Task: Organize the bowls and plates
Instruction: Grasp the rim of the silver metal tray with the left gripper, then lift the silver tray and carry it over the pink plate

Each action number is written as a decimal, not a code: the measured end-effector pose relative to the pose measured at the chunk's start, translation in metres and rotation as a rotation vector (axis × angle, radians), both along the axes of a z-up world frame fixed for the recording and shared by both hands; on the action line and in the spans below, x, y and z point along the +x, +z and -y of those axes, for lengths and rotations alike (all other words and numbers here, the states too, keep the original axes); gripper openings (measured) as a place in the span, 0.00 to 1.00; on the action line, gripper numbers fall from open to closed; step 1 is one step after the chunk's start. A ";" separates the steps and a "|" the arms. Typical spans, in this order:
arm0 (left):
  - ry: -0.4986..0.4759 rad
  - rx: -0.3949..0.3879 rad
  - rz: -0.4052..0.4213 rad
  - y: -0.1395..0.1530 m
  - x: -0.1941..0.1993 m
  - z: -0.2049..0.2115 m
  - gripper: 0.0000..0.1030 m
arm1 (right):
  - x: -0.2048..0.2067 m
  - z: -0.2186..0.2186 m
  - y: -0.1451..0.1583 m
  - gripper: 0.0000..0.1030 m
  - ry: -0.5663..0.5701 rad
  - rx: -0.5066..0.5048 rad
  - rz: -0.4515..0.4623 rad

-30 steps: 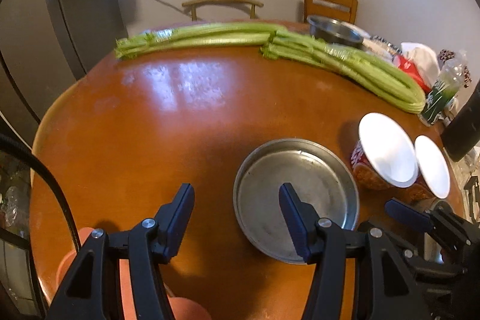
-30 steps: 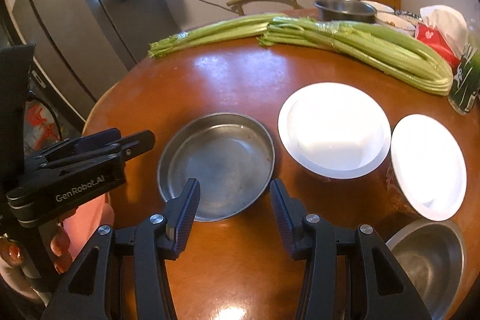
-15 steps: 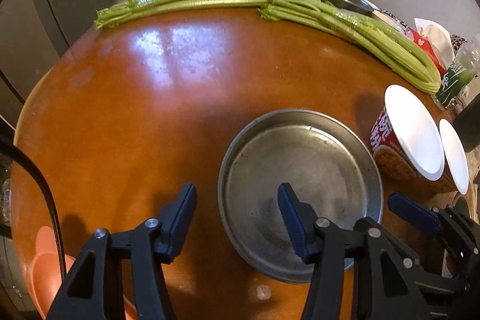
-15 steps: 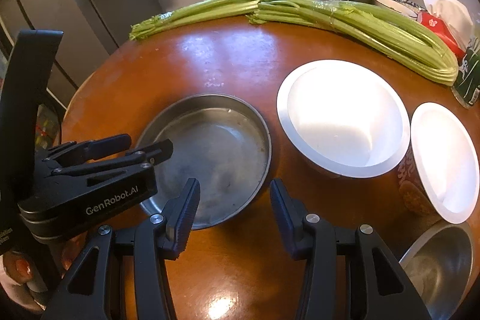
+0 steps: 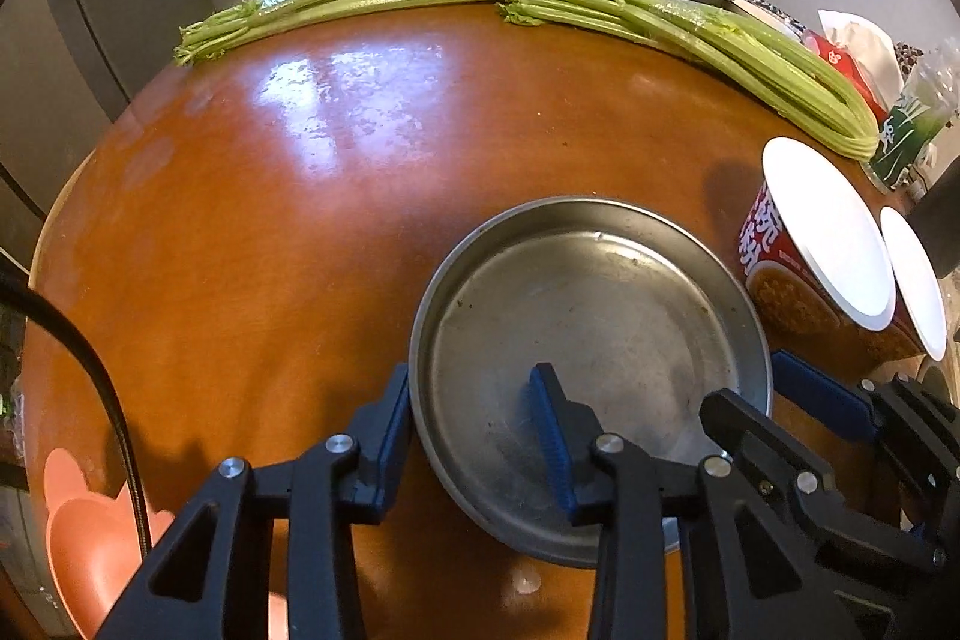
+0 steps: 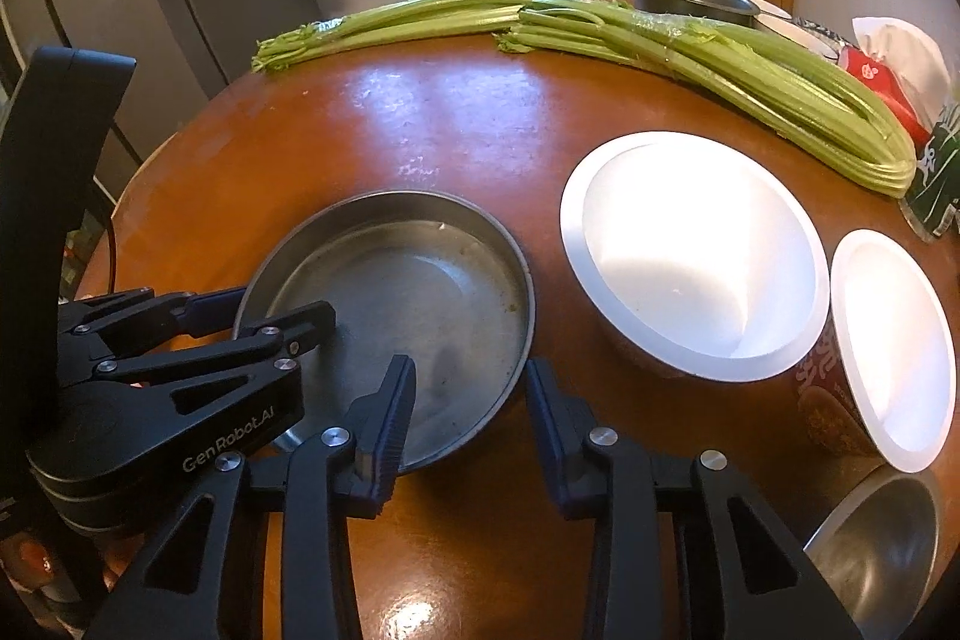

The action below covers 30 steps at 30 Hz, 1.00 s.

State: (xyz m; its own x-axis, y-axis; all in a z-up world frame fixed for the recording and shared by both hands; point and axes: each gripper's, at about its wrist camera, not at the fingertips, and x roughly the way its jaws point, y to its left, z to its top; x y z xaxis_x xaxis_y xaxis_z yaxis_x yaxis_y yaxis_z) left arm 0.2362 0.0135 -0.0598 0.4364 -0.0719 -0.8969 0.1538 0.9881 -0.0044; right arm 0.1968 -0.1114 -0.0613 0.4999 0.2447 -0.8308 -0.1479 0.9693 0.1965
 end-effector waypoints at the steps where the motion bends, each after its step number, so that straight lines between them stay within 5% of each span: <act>1: -0.001 0.000 0.005 0.002 -0.001 0.000 0.38 | -0.001 0.000 0.001 0.38 -0.001 0.001 0.003; 30: 0.058 0.002 0.163 0.068 -0.070 -0.024 0.38 | -0.047 -0.013 0.054 0.38 0.063 0.035 0.113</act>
State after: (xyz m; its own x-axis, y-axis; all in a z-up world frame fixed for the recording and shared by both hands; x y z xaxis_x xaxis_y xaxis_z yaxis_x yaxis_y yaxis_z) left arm 0.1664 0.0373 0.0079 0.5796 -0.0403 -0.8139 0.0947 0.9953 0.0182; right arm 0.1502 -0.0979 -0.0069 0.5730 0.3065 -0.7601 -0.2313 0.9502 0.2087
